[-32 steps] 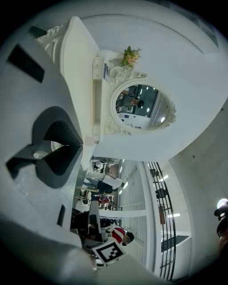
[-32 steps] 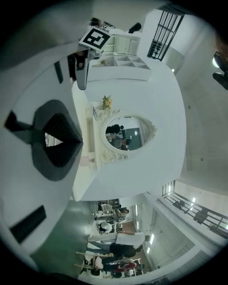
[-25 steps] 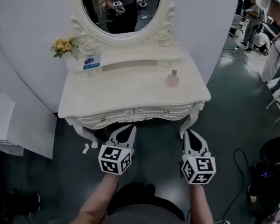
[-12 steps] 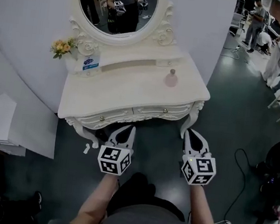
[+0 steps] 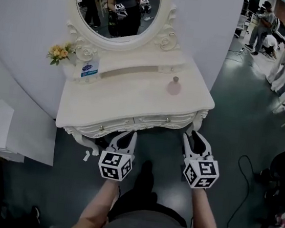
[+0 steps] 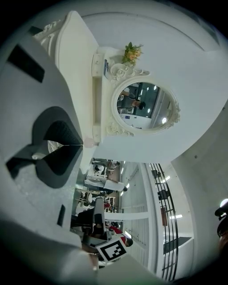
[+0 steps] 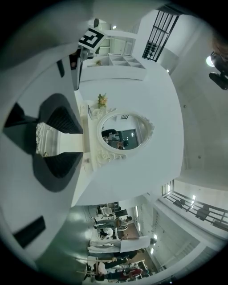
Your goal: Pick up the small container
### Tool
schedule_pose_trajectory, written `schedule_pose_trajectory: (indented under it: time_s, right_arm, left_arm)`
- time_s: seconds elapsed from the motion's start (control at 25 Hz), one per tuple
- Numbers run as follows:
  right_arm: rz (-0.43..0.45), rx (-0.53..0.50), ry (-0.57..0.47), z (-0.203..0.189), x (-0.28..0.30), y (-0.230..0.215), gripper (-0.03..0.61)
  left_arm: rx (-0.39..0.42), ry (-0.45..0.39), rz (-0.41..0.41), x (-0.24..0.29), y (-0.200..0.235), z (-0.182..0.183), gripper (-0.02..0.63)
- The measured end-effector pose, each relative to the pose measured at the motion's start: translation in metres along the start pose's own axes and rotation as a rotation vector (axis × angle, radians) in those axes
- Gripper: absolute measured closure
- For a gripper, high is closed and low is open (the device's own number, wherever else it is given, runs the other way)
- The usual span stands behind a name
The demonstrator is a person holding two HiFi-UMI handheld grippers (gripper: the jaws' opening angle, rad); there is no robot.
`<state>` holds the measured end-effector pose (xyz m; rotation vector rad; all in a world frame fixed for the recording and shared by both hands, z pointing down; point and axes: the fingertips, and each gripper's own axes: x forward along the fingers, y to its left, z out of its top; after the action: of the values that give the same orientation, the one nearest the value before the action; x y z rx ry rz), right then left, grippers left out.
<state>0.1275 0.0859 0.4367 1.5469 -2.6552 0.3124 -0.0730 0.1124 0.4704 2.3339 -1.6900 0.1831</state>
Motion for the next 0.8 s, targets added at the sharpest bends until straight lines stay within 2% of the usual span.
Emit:
schedule_pose_trajectory:
  time_s: [0.32,0.8]
  right_arm:
    - [-0.004,0.013,0.005,0.006,0.067,-0.022,0.39]
    - [-0.038,0.031,0.054,0.01,0.167,-0.05,0.373]
  left_arm:
    - [-0.026,-0.013,-0.007,0.058,0.039,0.015,0.606]
    - [-0.042,0.006,-0.024,0.147,0.093,0.039,0.606]
